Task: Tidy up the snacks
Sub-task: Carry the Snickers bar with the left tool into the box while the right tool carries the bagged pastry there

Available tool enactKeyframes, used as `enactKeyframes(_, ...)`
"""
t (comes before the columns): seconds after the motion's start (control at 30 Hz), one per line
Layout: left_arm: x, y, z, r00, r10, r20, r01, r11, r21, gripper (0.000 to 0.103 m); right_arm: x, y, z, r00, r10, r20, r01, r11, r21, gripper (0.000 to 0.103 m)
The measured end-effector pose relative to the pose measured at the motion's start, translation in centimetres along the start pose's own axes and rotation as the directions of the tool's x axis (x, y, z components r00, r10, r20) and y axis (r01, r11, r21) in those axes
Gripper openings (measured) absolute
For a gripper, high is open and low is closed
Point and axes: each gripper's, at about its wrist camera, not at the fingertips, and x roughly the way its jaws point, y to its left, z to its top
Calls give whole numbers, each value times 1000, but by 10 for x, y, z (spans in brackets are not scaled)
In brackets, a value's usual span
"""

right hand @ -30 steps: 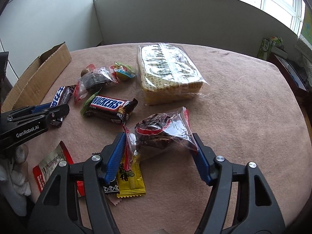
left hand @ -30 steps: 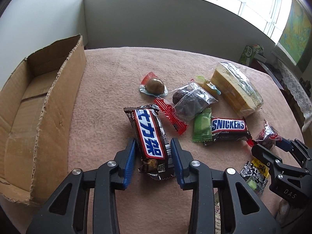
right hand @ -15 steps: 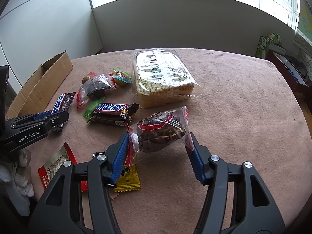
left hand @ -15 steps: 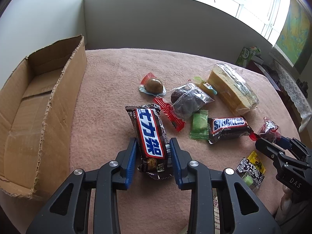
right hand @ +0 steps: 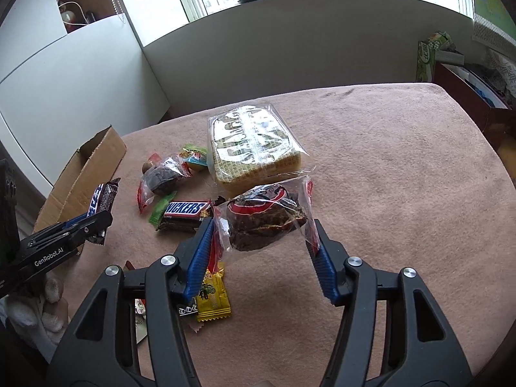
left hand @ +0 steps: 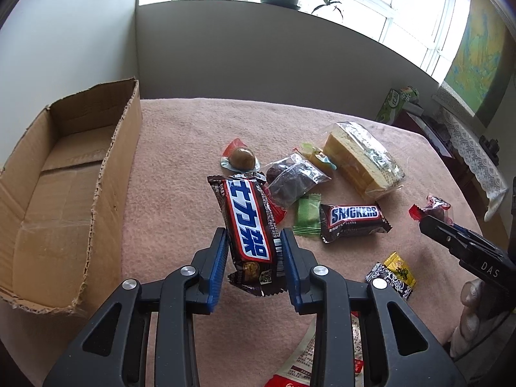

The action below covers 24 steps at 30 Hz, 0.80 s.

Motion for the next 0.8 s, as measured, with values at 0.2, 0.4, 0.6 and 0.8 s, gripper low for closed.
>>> enactKeyframes(0.2, -28, 7, 1, 998, -9, 64, 9, 1000, -2, 31, -8, 30, 12, 999, 1, 47, 2, 998, -67, 60)
enactKeyframes(0.4, -47, 22, 6, 993, 3, 116, 1, 999, -33, 31, -12, 69, 26, 996, 37, 82, -26, 992, -126, 60)
enactKeyframes(0.6, -58, 46, 10, 987, 42, 158, -30, 997, -78, 31, -7, 121, 39, 991, 94, 97, -73, 977, -202, 60)
enactKeyframes(0.8, -68, 73, 7, 980, 78, 181, -55, 991, -126, 31, 9, 173, 45, 986, 147, 79, -121, 956, -268, 61)
